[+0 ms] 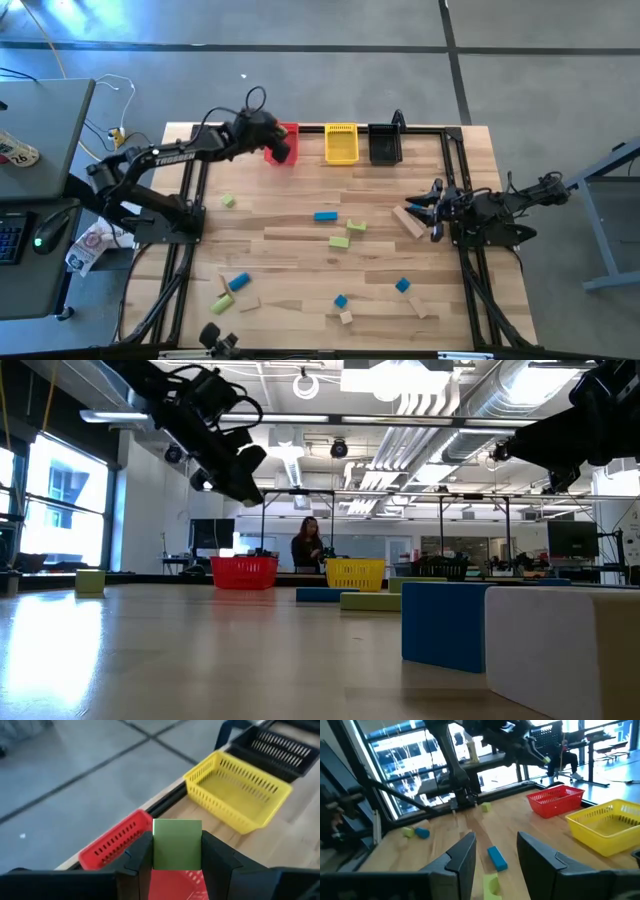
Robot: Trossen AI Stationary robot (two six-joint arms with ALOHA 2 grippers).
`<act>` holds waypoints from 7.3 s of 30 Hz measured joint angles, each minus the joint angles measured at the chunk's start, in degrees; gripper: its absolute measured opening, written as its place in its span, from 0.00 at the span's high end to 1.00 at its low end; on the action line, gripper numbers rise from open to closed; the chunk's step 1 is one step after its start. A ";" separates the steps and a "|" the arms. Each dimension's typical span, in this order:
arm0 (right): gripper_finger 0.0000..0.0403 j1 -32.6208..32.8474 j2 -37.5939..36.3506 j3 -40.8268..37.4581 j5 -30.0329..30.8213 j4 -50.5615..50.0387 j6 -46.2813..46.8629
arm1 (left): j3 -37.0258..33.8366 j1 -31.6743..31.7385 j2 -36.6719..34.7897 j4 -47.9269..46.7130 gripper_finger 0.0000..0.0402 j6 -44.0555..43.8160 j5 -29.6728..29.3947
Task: Sort & place blocks by color
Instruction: Put the green block into the red bin, then put the blue block into the black bin
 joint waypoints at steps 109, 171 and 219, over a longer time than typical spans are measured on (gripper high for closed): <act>0.60 -21.91 54.74 35.06 -14.63 -54.98 35.74 | 4.07 -2.91 0.20 -8.29 0.44 -0.61 11.48; 0.72 -29.86 74.43 37.74 -8.71 -45.56 33.08 | 4.02 -4.93 0.20 -15.42 0.44 0.00 11.46; 0.71 -54.80 89.51 48.02 -8.69 -19.03 13.56 | 4.02 -44.93 0.20 -37.81 0.44 -12.32 11.45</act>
